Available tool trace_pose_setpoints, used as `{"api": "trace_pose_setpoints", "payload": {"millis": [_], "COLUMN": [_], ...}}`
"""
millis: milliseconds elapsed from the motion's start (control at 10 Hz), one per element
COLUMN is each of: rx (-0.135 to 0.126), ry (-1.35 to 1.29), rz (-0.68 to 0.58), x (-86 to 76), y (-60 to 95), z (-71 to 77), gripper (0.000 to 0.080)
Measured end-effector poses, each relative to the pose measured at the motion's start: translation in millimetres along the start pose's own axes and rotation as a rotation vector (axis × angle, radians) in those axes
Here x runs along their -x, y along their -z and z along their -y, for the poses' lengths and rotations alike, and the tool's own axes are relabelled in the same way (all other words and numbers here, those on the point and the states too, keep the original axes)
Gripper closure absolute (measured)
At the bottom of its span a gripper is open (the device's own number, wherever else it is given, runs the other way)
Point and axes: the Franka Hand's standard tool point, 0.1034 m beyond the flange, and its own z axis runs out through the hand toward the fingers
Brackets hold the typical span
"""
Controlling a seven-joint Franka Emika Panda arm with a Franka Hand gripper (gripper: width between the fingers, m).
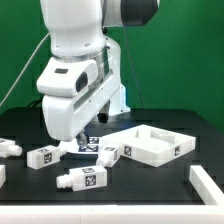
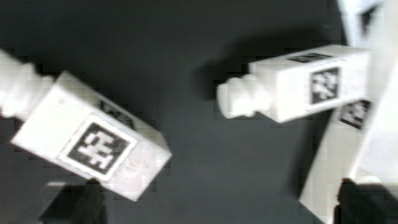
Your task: Assemble one leg
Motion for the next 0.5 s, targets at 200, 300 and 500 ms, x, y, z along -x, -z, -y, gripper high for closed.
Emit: {"api": "trace_pose_setpoints", "payload": {"millis": [200,300,500], "rx": [-0.005,0.051,0.123], "ry": [0.003,0.122,0.260], "rz": [0.002,-0.015,-0.023], "x": [1.8,8.2,22.5], "y": [-3.5,-13.5,-28.4], "z": [0.7,-9.2,-21.6], "gripper": [0.0150,0.0150,0.0150]}}
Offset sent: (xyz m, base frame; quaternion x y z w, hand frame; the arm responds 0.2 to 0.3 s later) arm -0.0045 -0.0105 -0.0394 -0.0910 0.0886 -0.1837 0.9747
